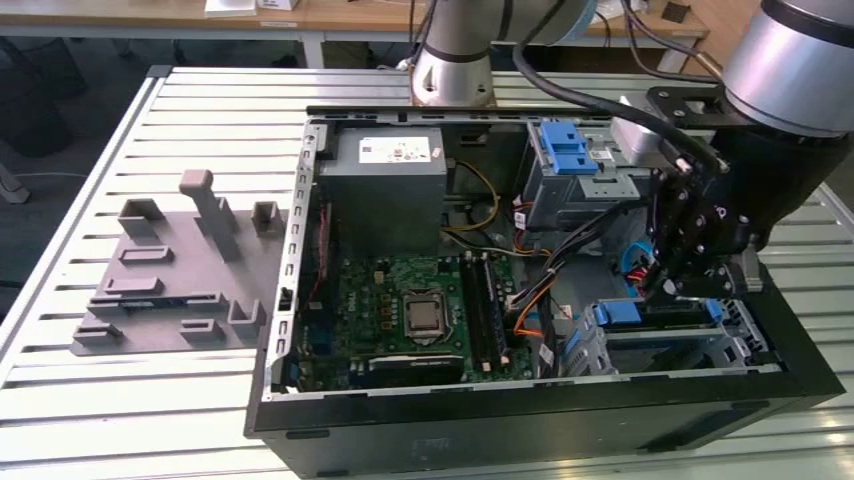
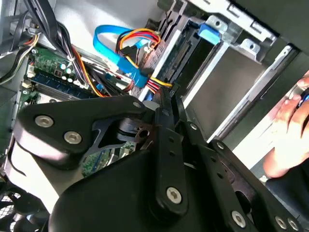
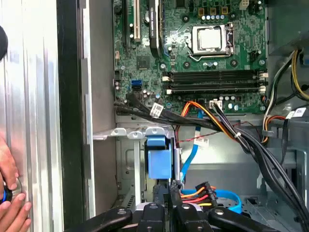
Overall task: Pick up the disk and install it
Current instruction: 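Insert the first disk wire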
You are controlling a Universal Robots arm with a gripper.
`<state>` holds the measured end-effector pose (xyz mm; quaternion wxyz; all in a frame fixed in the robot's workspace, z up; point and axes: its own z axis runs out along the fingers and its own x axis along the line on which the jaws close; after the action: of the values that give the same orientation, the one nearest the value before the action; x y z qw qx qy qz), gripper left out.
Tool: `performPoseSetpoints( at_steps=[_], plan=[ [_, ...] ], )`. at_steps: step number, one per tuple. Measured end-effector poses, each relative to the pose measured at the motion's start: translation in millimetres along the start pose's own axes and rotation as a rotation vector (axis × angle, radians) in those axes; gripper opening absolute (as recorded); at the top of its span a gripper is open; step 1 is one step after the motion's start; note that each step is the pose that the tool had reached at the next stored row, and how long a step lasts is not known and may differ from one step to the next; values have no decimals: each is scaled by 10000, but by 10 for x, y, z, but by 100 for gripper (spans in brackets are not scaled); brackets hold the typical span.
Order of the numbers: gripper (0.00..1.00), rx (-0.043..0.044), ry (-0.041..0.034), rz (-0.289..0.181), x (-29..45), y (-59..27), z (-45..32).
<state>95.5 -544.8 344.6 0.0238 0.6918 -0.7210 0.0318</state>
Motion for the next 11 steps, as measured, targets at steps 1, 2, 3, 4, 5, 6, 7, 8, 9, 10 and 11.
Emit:
performPoseSetpoints(
  at_steps=[1,2,3,4,5,6,7,8,9,10,11],
  plan=[
    [16,11,-3,-1,3,14,1],
    [16,24,-8,-3,6,27,4],
    [18,37,-15,-6,8,40,8],
    [18,48,-20,-8,11,54,10],
    [18,61,-23,-10,14,67,12],
    [26,73,-28,-12,17,80,15],
    [26,85,-33,-15,20,93,17],
    [33,94,-37,-17,22,104,19],
    [33,95,-38,-17,22,103,19],
    [33,93,-38,-17,22,102,17],
    [33,89,-38,-17,23,100,13]
  ],
)
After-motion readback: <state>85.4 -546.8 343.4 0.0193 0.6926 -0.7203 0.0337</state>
